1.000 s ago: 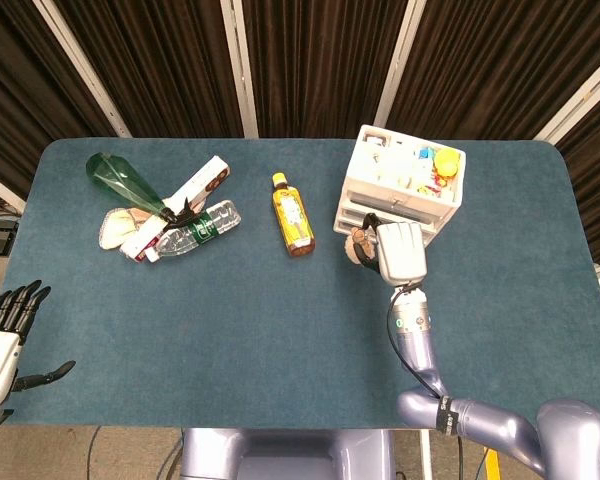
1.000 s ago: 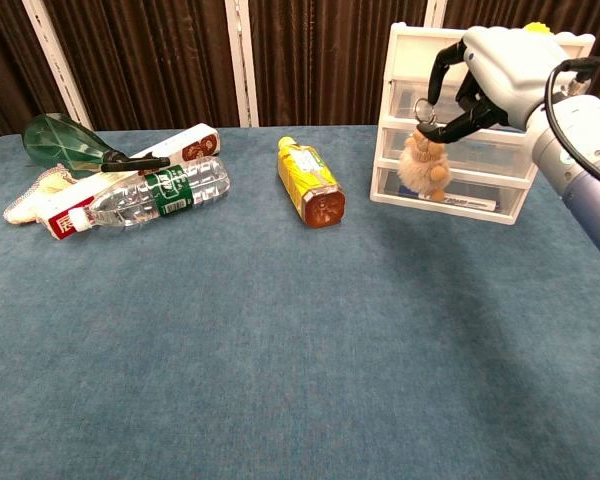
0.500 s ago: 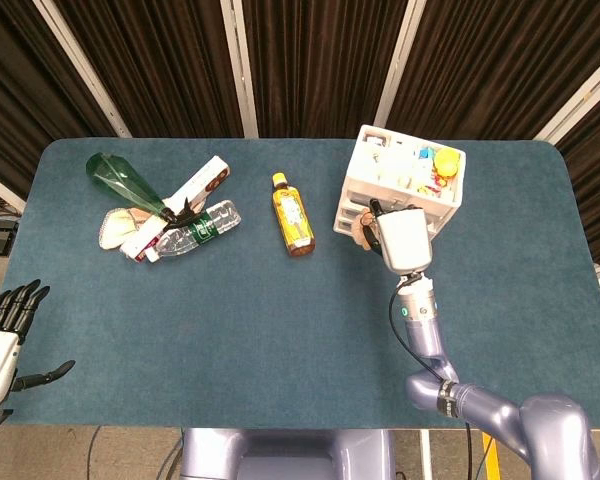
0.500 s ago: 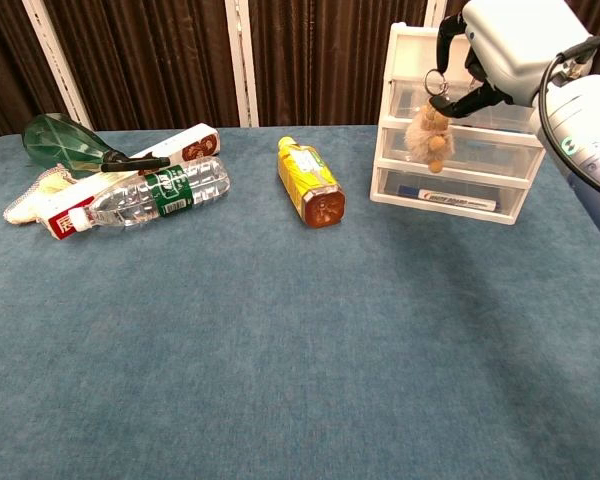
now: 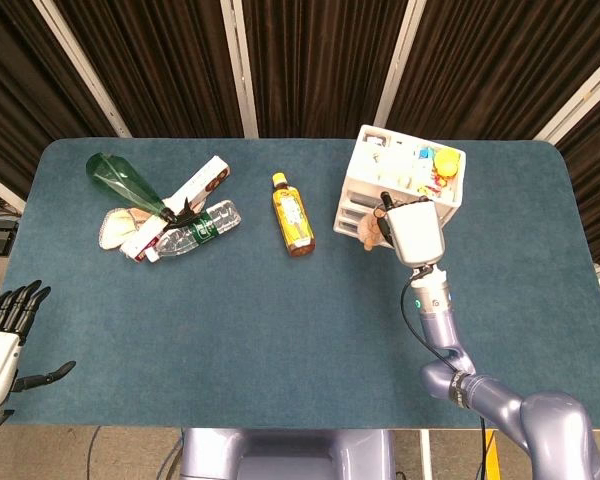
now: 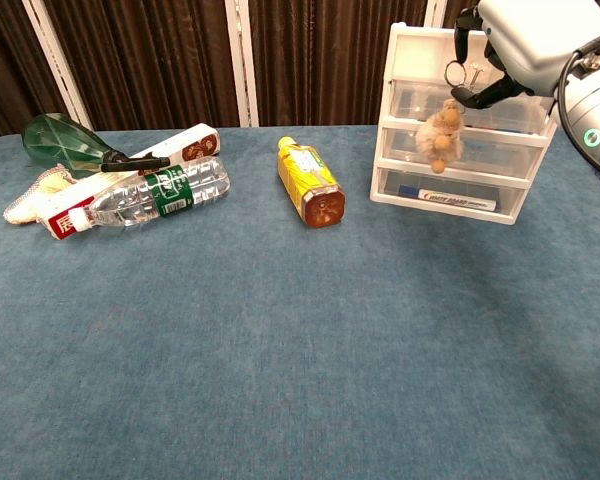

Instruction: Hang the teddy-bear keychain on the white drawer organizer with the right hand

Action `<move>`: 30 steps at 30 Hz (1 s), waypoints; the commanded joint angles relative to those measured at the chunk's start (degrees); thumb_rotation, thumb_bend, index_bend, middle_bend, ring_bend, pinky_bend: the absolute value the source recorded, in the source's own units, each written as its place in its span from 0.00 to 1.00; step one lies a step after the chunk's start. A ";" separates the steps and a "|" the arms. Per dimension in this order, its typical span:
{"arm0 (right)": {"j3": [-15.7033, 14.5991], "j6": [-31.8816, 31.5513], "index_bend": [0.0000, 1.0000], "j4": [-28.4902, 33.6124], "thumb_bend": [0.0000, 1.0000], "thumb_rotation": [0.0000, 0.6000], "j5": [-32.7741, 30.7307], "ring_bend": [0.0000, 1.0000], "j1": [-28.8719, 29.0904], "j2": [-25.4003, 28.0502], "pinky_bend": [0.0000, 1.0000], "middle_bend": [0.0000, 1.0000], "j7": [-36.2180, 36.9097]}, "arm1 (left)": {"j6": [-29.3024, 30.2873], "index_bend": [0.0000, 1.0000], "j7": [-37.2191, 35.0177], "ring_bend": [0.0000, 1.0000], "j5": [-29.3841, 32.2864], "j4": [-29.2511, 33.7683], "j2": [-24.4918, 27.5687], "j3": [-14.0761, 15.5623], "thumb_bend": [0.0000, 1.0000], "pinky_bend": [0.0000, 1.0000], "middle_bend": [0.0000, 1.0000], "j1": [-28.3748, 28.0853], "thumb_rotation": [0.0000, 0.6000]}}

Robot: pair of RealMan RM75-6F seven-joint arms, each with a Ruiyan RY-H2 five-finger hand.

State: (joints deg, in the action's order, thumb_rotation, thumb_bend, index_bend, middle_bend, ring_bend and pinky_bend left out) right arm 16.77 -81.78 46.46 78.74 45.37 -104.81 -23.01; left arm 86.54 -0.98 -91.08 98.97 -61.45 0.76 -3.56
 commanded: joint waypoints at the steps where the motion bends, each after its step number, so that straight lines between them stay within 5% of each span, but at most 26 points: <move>1: -0.03 0.19 0.58 -0.65 0.34 1.00 0.13 1.00 -0.07 0.16 0.90 1.00 0.25 | -0.05 0.00 0.04 0.00 -0.01 0.02 -0.02 0.03 0.08 0.00 0.00 -0.01 0.87; 30: -0.08 2.10 0.58 -6.73 0.34 1.00 0.12 1.00 0.07 -2.02 0.90 1.00 2.82 | -0.43 0.00 0.06 0.00 1.10 0.71 0.12 -0.30 0.08 0.00 0.00 -0.02 0.88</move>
State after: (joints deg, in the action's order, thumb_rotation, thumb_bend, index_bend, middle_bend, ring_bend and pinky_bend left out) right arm 16.68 -79.70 39.81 78.85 45.41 -106.77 -20.20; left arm 86.11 -0.92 -89.98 99.69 -61.33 0.46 -3.58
